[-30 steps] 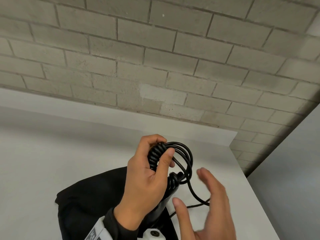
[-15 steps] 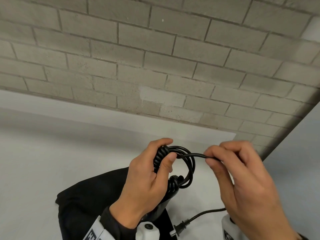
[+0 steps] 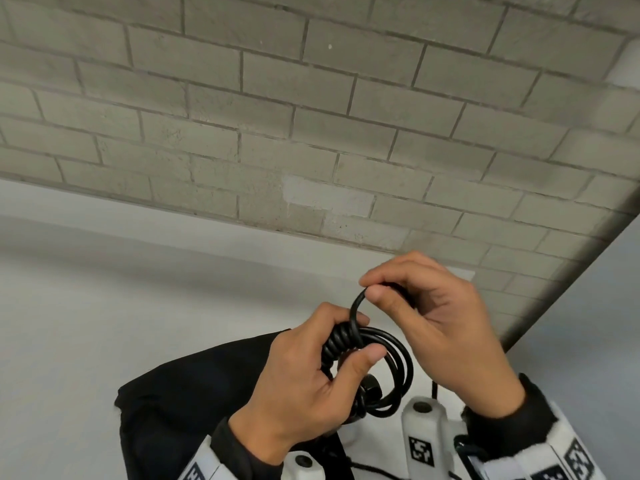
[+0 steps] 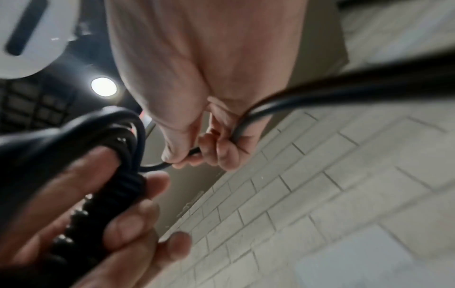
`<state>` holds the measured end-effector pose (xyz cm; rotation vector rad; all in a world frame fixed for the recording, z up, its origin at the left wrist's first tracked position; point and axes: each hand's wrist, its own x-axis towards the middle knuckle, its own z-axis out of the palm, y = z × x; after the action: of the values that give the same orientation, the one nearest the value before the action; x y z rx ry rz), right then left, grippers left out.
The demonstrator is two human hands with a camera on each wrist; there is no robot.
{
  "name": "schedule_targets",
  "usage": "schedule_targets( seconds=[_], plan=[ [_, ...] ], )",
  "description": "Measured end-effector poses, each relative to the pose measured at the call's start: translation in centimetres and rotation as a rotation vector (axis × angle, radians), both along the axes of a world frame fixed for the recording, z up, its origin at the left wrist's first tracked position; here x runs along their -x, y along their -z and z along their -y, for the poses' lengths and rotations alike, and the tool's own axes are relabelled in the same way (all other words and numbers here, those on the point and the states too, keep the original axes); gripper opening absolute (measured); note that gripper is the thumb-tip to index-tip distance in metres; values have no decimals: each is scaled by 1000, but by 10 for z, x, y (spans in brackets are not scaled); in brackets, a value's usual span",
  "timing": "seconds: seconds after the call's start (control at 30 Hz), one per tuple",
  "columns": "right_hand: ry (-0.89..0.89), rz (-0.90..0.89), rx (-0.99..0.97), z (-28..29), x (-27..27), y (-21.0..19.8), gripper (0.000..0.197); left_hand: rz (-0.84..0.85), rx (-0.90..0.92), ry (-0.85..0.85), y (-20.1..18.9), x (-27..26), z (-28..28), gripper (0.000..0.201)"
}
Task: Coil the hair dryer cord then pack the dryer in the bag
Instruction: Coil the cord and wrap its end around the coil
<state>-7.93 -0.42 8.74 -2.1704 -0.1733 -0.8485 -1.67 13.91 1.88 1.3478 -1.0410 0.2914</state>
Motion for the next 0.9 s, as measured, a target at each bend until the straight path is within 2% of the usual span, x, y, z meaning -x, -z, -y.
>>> schedule_targets(
  seconds=[0.13, 0.33, 0.47, 0.63, 0.8, 0.9],
  plan=[
    [-13, -71, -292, -2, -2, 24, 11, -1, 50, -65, 1, -3, 1, 30],
    [-61, -157, -564, -10, 11, 34, 21, -10, 90, -145, 1, -2, 3, 30],
    [-166, -197, -520, -12, 20, 46, 46, -40, 87, -177, -1, -4, 2, 29],
    [-180, -265, -456, -10, 22, 49, 33, -116, 100, -188, -2, -2, 5, 28],
    [-61, -266, -313, -5, 21, 44, 23, -308, 117, -145, -2, 5, 12, 19],
    [145, -118, -143, -14, 18, 51, 23, -439, 154, -125, -6, 6, 15, 15]
  ],
)
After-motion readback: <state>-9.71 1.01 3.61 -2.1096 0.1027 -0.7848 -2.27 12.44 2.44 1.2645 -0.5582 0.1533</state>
